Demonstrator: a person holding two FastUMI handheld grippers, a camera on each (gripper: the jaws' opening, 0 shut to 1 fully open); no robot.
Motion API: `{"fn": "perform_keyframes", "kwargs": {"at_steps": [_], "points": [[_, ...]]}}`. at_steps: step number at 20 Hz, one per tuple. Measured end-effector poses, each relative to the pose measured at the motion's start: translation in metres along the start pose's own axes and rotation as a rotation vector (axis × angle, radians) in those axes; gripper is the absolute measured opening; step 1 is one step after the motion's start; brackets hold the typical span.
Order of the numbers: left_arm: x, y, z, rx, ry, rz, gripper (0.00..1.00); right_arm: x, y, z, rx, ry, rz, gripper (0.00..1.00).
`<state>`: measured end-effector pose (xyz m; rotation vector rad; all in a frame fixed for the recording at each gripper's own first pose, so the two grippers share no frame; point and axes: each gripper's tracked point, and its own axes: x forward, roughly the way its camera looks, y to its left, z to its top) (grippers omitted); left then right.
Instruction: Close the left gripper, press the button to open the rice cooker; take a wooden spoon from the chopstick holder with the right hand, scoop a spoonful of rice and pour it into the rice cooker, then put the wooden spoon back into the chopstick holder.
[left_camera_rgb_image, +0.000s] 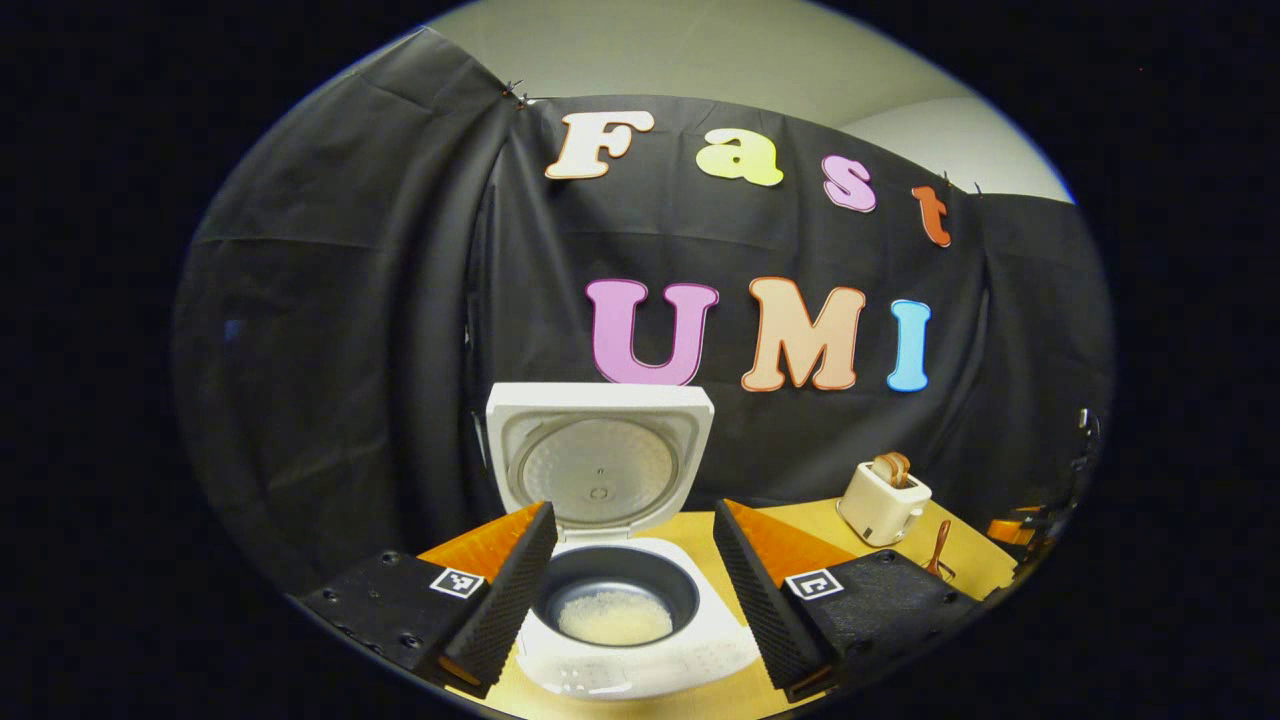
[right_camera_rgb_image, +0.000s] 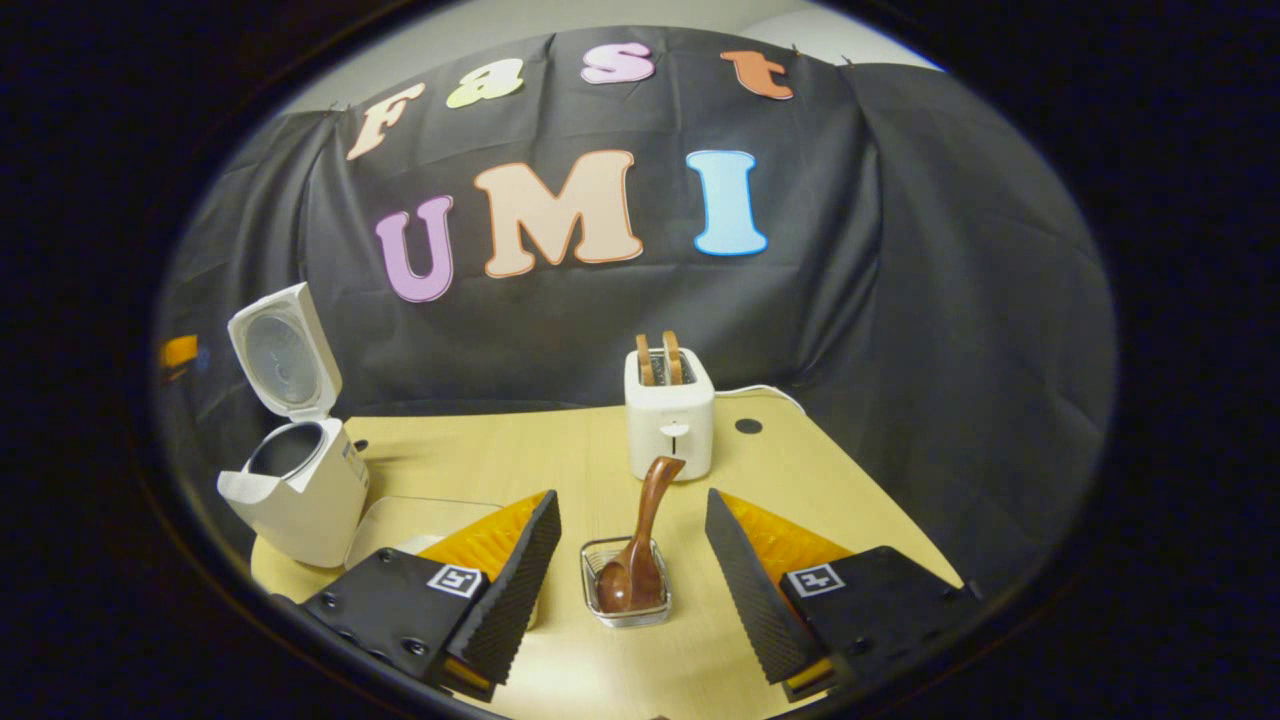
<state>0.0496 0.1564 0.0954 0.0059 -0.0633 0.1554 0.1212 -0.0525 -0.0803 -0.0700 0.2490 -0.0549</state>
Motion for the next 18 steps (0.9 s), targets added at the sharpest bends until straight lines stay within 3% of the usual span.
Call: {"fn": "perform_keyframes", "kwargs": {"at_steps": [3, 6, 7, 8, 11, 18], "points": [[0.029, 0.004, 0.052, -0.008, -0.064, -0.032, 0.93, -0.008, -0.007, -0.012, -0.004, 0.022, -0.024, 0.95], [0.064, 0.019, 0.096, 0.046, -0.133, -0.022, 0.96, -0.017, -0.013, -0.018, -0.005, 0.036, -0.043, 0.93], [0.077, 0.024, 0.107, 0.057, -0.142, -0.019, 0.92, -0.019, -0.012, -0.018, -0.005, 0.037, -0.047, 0.93], [0.090, 0.028, 0.112, 0.057, -0.141, -0.020, 0.96, -0.021, -0.012, -0.018, -0.006, 0.037, -0.051, 0.92], [0.128, 0.042, 0.112, 0.056, -0.111, -0.008, 0.89, -0.027, -0.011, -0.015, -0.013, 0.030, -0.064, 0.91], [0.190, 0.071, 0.067, 0.006, 0.010, 0.048, 0.92, -0.040, -0.005, -0.023, -0.036, 0.043, -0.079, 0.91]]}}
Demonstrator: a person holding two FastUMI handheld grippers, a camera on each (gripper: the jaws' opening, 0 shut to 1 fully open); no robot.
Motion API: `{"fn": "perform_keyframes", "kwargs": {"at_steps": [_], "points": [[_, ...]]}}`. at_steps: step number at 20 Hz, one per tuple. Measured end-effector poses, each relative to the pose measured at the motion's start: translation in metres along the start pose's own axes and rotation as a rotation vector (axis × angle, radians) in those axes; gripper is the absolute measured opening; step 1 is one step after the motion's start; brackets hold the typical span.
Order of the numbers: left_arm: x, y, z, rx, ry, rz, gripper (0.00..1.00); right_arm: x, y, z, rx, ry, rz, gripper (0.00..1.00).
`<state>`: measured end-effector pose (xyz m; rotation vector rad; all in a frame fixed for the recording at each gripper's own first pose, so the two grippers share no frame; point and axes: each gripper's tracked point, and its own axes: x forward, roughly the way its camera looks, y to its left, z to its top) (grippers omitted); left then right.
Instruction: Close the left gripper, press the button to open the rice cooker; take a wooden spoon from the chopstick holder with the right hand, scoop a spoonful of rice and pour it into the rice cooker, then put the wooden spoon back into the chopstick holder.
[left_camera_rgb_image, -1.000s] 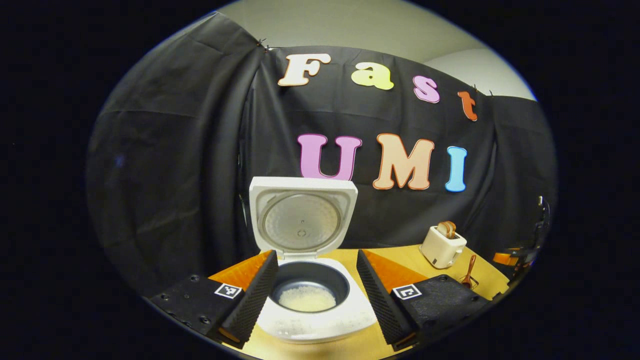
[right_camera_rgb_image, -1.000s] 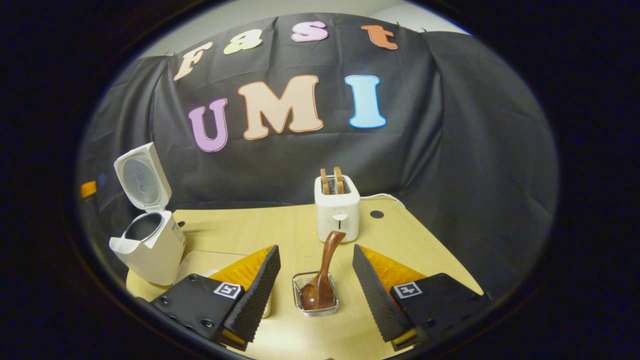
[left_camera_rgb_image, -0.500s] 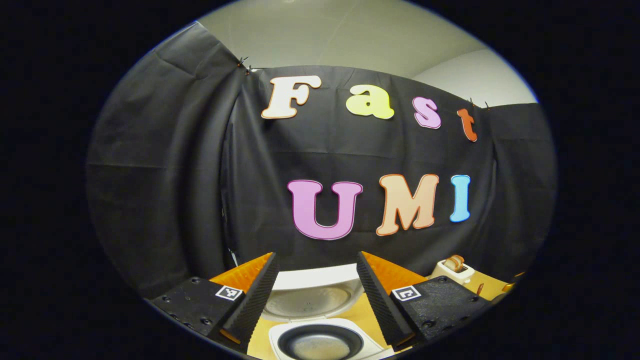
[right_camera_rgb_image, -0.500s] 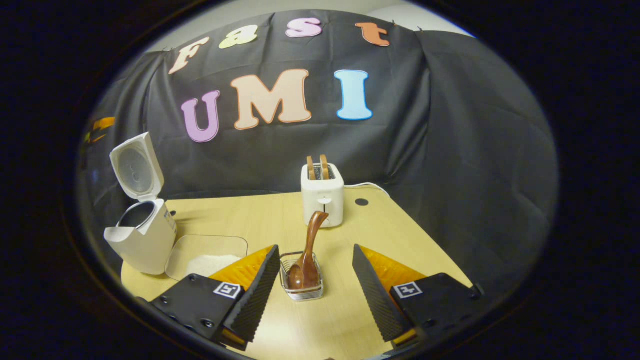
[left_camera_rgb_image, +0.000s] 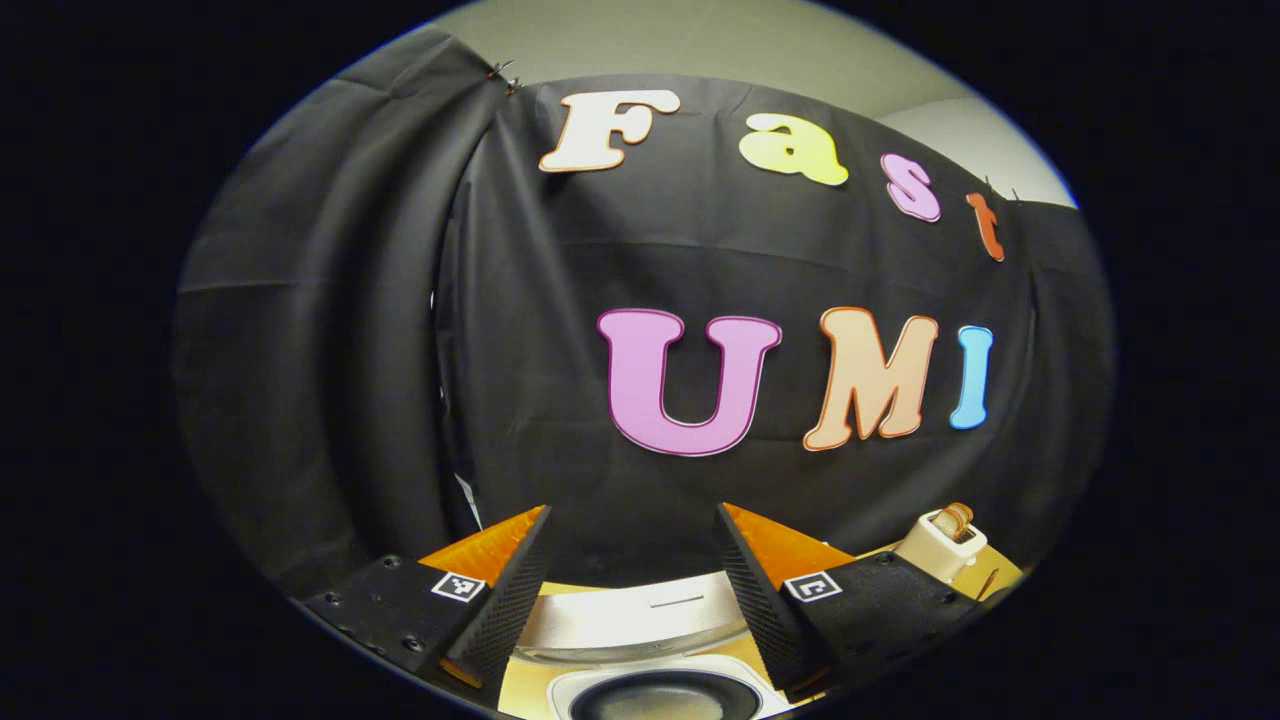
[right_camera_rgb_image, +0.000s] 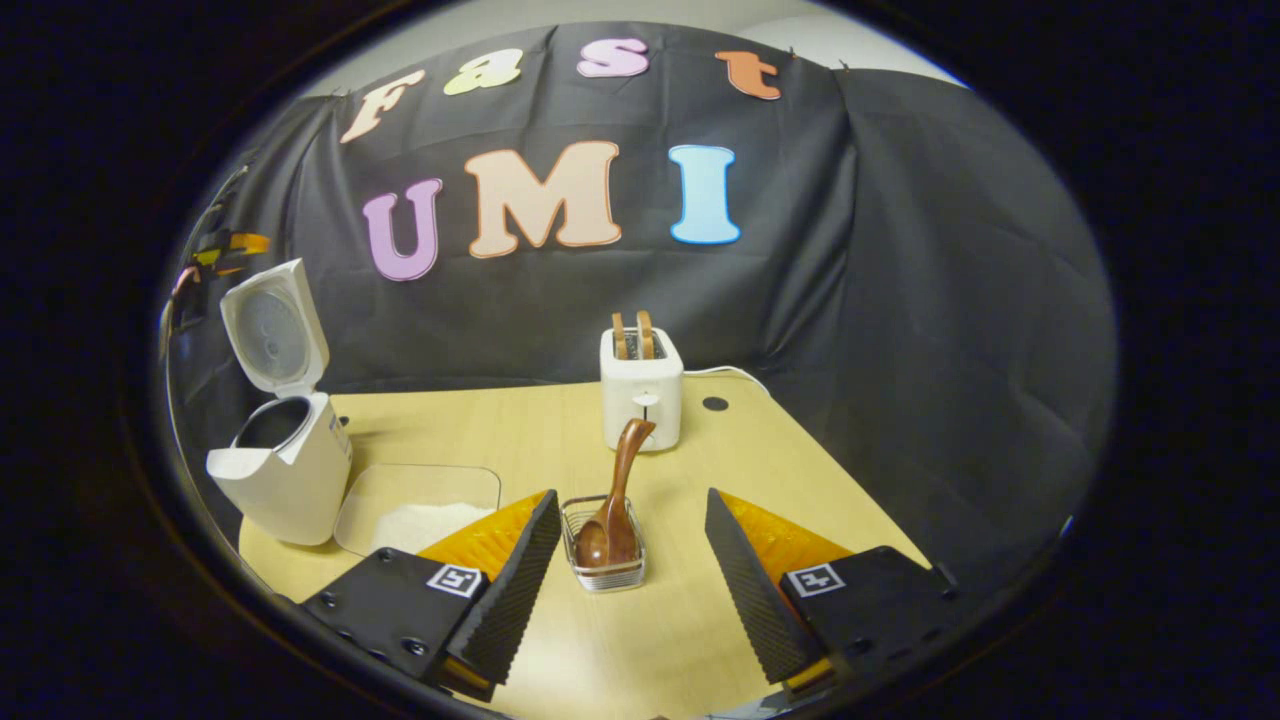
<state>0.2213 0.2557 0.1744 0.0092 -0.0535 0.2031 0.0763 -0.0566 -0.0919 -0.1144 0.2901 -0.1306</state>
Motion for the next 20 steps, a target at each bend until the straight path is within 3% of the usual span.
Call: {"fn": "perform_keyframes", "kwargs": {"at_steps": [6, 11, 14, 15, 17, 20], "points": [[0.003, 0.007, -0.023, -0.058, 0.044, 0.036, 0.91, 0.003, 0.005, -0.015, -0.005, 0.035, 0.012, 0.91], [-0.009, 0.002, -0.030, 0.019, 0.036, 0.056, 0.94, 0.008, 0.014, -0.013, 0.027, 0.025, 0.042, 0.91], [-0.027, -0.002, -0.032, 0.006, 0.031, 0.063, 0.89, 0.010, 0.015, -0.012, 0.043, 0.017, 0.052, 0.97], [-0.033, -0.004, -0.036, 0.005, 0.028, 0.064, 0.94, 0.010, 0.014, -0.012, 0.048, 0.014, 0.055, 0.97], [-0.050, -0.009, -0.044, 0.014, 0.032, 0.064, 0.89, 0.012, 0.013, -0.013, 0.061, 0.018, 0.059, 0.96], [-0.079, -0.017, -0.066, 0.005, 0.064, 0.056, 0.94, 0.015, 0.011, -0.010, 0.077, 0.018, 0.070, 0.95]]}}
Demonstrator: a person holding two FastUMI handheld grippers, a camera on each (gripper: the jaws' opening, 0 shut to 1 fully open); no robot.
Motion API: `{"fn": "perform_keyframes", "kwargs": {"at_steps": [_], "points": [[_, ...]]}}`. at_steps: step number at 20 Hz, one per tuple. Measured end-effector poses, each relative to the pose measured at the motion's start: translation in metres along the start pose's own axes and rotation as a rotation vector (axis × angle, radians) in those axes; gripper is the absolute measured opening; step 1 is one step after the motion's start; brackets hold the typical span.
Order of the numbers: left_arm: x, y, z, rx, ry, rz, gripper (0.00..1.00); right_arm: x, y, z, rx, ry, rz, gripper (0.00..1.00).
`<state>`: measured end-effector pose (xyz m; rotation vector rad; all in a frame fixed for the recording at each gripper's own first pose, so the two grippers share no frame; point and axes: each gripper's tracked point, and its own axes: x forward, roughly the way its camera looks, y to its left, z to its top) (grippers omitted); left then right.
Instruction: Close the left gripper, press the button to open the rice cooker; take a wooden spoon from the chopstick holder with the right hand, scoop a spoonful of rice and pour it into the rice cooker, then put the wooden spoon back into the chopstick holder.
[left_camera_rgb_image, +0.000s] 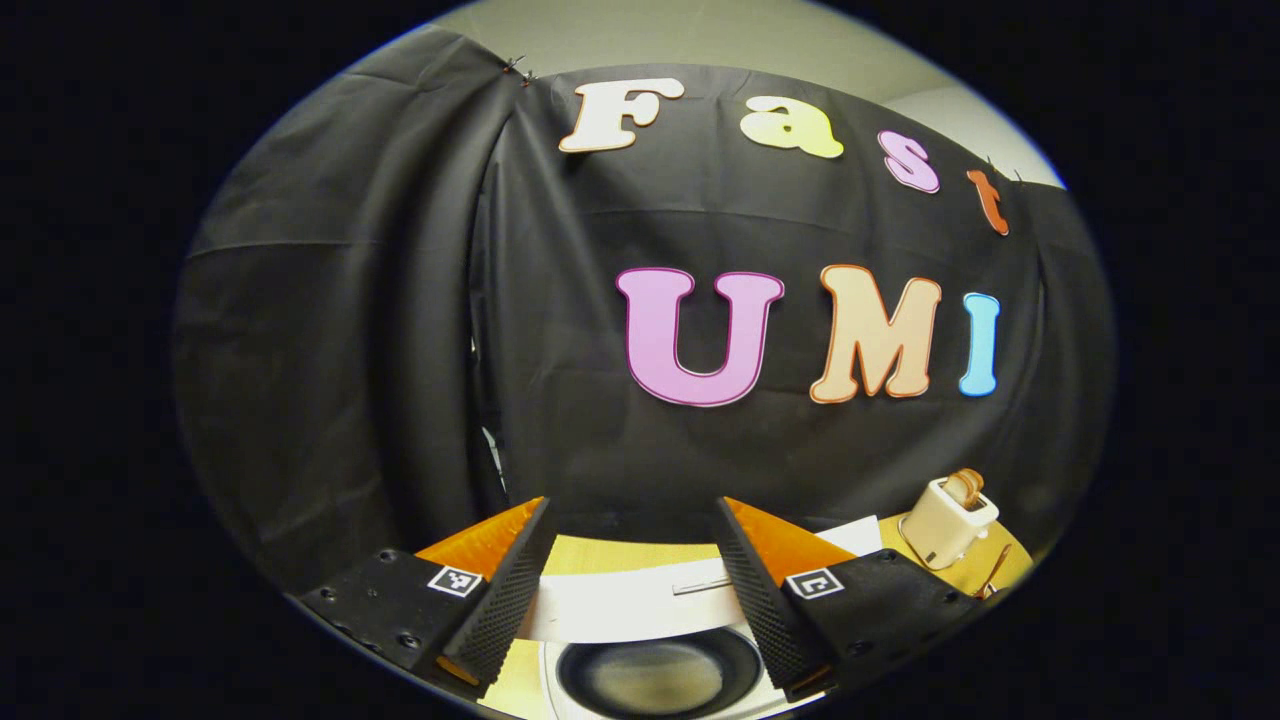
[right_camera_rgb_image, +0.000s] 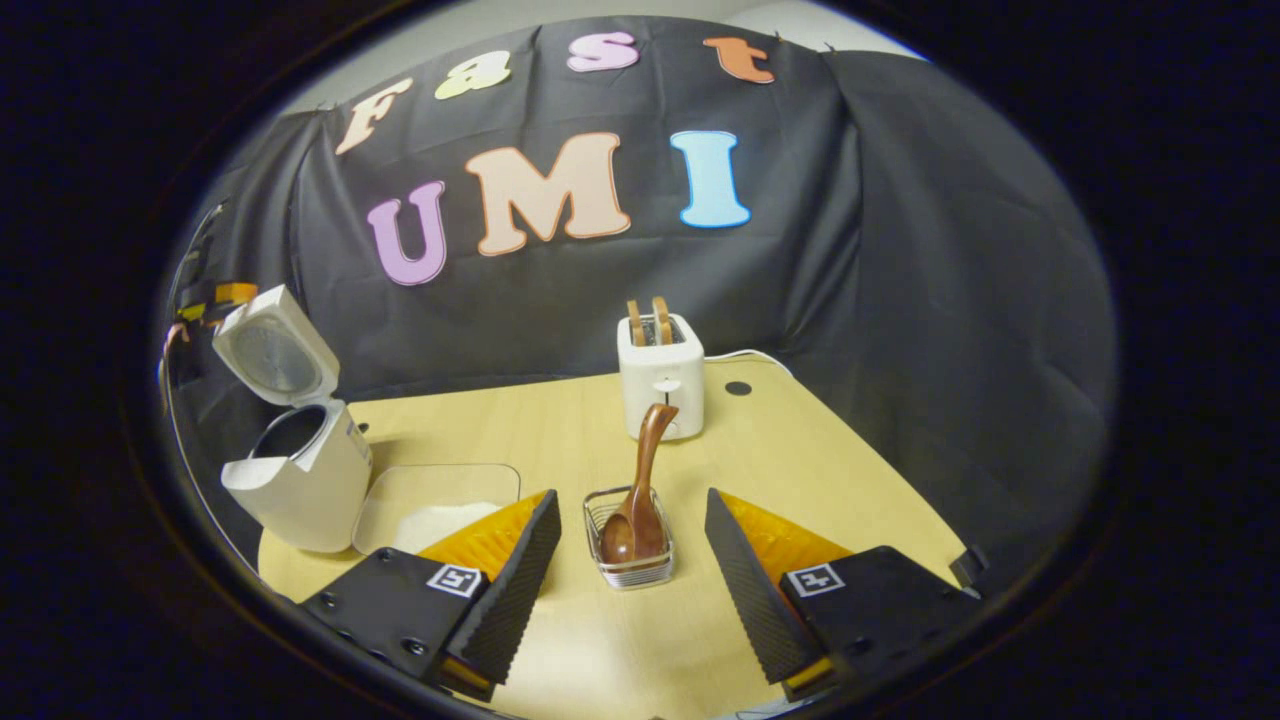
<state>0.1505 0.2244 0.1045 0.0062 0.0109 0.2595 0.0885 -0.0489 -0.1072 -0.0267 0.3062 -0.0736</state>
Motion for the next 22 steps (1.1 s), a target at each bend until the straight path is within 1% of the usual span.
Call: {"fn": "perform_keyframes", "kwargs": {"at_steps": [6, 7, 8, 10, 13, 15, 19, 22], "points": [[-0.053, -0.011, -0.068, -0.022, 0.090, -0.022, 0.94, 0.007, 0.010, 0.011, -0.020, -0.013, 0.034, 0.91], [-0.058, -0.012, -0.082, -0.028, 0.111, -0.022, 0.90, 0.008, 0.013, 0.010, -0.022, -0.011, 0.042, 0.91], [-0.062, -0.012, -0.096, -0.031, 0.132, -0.019, 0.94, 0.009, 0.015, 0.011, -0.024, -0.009, 0.048, 0.91], [-0.070, -0.013, -0.119, -0.043, 0.158, -0.022, 0.93, 0.010, 0.021, 0.011, -0.031, -0.007, 0.059, 0.91], [-0.070, -0.013, -0.138, -0.038, 0.164, -0.014, 0.93, 0.011, 0.027, 0.010, -0.041, -0.005, 0.068, 0.92], [-0.070, -0.013, -0.144, -0.016, 0.152, -0.010, 0.92, 0.012, 0.029, 0.008, -0.044, -0.003, 0.067, 0.94], [-0.065, -0.013, -0.155, -0.019, 0.136, 0.001, 0.93, 0.010, 0.032, 0.004, -0.054, 0.001, 0.063, 0.97], [-0.062, -0.013, -0.176, 0.002, 0.161, 0.015, 0.93, 0.009, 0.034, 0.002, -0.064, 0.000, 0.061, 0.97]]}}
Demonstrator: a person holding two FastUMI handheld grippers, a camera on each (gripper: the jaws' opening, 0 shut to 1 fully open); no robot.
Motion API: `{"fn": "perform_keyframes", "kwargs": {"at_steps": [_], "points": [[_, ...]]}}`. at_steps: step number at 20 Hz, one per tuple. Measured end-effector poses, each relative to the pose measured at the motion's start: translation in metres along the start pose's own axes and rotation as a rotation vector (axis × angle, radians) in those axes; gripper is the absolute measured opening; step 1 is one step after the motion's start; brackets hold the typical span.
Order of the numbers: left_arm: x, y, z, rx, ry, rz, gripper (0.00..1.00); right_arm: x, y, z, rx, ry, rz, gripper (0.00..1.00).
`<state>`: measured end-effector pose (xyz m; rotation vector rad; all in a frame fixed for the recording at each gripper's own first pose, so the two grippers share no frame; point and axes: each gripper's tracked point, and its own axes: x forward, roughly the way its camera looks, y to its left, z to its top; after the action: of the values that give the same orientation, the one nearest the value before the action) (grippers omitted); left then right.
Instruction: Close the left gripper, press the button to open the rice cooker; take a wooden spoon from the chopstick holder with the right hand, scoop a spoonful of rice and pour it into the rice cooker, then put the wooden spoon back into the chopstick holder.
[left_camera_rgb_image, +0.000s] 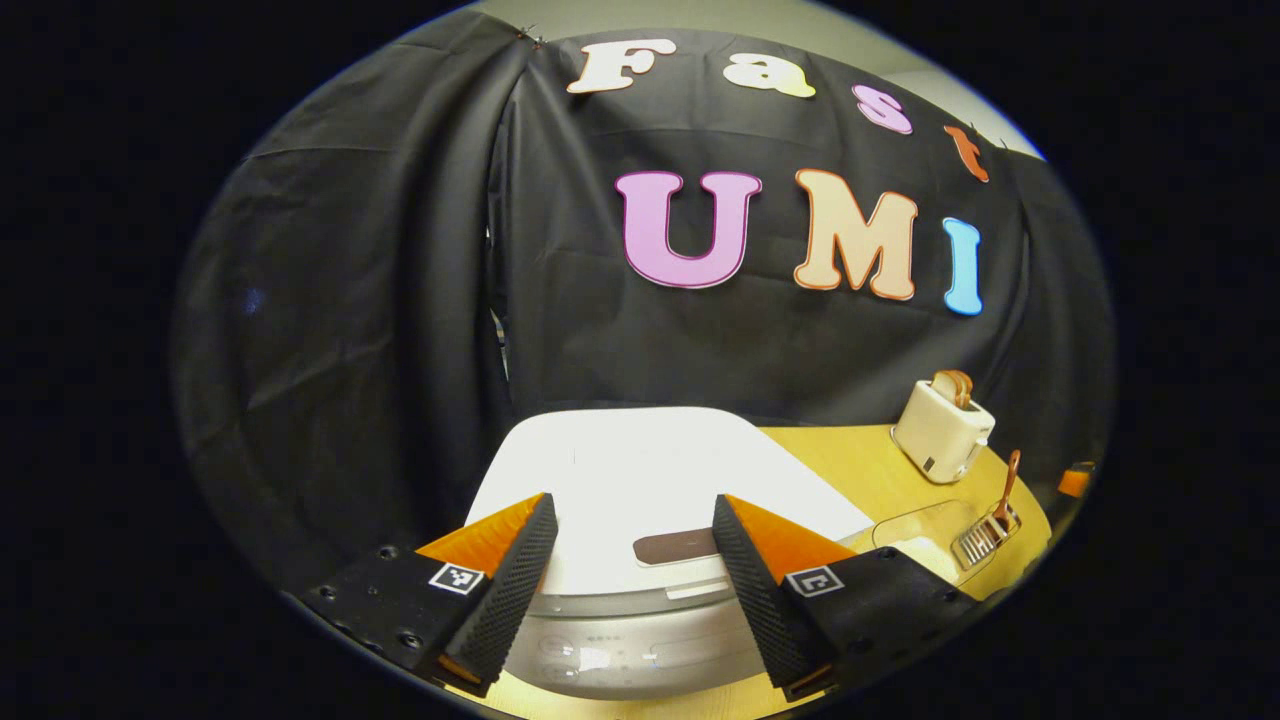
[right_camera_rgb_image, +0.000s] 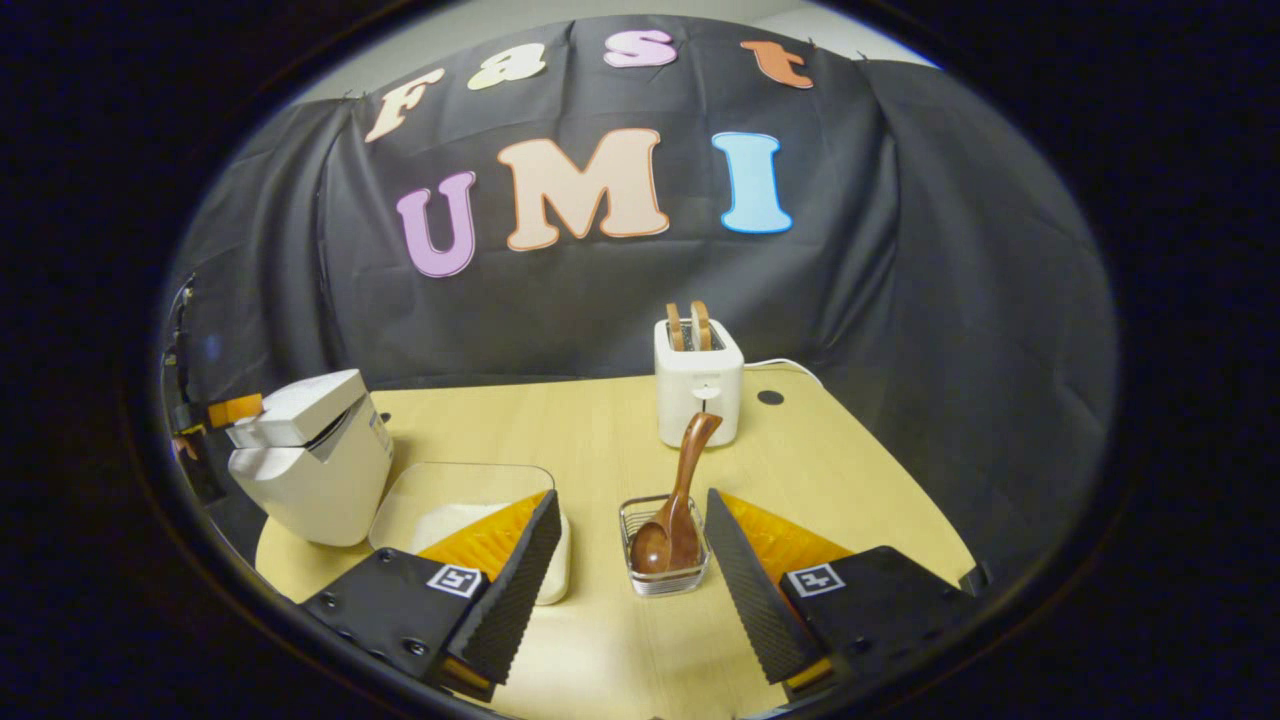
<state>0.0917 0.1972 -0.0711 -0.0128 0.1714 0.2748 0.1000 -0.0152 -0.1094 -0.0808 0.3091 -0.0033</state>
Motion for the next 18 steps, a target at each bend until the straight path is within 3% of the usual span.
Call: {"fn": "perform_keyframes", "kwargs": {"at_steps": [7, 8, 13, 18], "points": [[0.002, 0.000, -0.022, 0.004, -0.029, 0.021, 0.94, -0.006, -0.002, -0.007, 0.013, 0.010, -0.010, 0.97], [0.000, -0.001, -0.025, 0.003, -0.036, 0.022, 0.94, -0.006, -0.001, -0.008, 0.015, 0.013, -0.009, 0.91], [-0.007, -0.001, -0.021, 0.004, -0.069, 0.030, 0.94, -0.009, 0.003, -0.006, 0.015, 0.003, 0.003, 0.91], [-0.011, 0.000, -0.017, -0.062, -0.057, 0.042, 0.93, -0.011, 0.000, 0.002, 0.011, -0.019, 0.006, 0.91]]}}
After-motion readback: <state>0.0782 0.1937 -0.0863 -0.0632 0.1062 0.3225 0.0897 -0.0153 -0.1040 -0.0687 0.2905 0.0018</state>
